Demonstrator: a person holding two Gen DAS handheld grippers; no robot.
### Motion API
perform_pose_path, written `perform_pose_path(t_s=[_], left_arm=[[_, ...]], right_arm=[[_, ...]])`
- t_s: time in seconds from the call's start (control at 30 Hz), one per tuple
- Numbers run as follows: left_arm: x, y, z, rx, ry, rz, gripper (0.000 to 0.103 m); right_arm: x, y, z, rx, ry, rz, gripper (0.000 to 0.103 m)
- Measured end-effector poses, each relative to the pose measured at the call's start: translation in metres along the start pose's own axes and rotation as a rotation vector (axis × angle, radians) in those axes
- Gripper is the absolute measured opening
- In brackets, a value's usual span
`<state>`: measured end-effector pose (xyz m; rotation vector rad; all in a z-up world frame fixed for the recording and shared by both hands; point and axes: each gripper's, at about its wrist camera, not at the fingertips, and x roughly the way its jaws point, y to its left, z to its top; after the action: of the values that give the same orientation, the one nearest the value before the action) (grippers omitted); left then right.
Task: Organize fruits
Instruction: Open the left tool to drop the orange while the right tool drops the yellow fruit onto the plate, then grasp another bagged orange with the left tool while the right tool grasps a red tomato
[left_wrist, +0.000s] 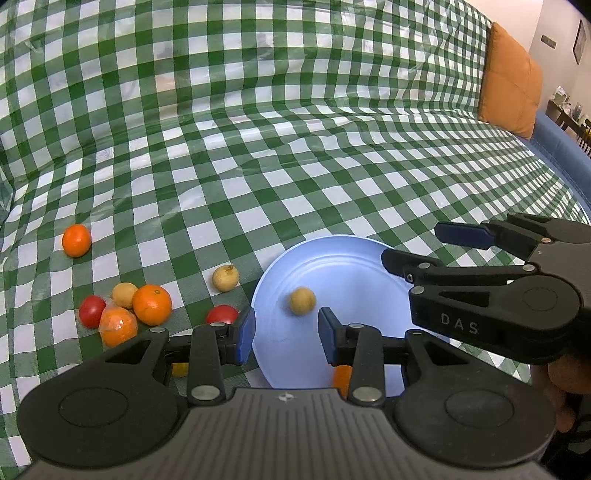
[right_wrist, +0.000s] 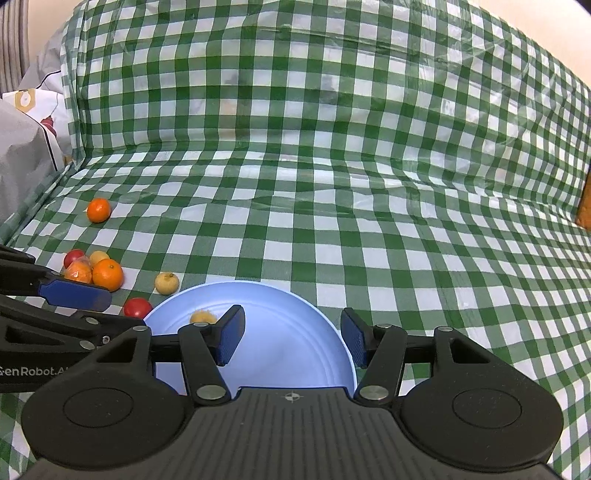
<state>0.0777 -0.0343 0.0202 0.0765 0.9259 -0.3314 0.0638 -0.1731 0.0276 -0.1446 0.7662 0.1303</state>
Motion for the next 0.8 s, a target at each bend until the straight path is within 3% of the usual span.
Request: perform_pose_path(t_s=[0.17, 0.43, 0.8], left_arm=[[-0.001, 0.002, 0.0, -0.003, 0.002, 0.008, 0.042], [-0.002, 0.009, -0.001, -0.007, 0.003, 0.017, 0.042], [-0.008, 0.024, -0.002, -0.024, 0.003, 0.034, 0.042]], right_arm=[[-0.003, 0.0, -0.001, 0.01, -0.039, -0.002, 0.06], [-0.003, -0.014, 0.001, 0.132, -0.077, 0.0, 0.06], [0.001, 0.003, 0.009, 0.112, -0.075, -0.002, 0.063]])
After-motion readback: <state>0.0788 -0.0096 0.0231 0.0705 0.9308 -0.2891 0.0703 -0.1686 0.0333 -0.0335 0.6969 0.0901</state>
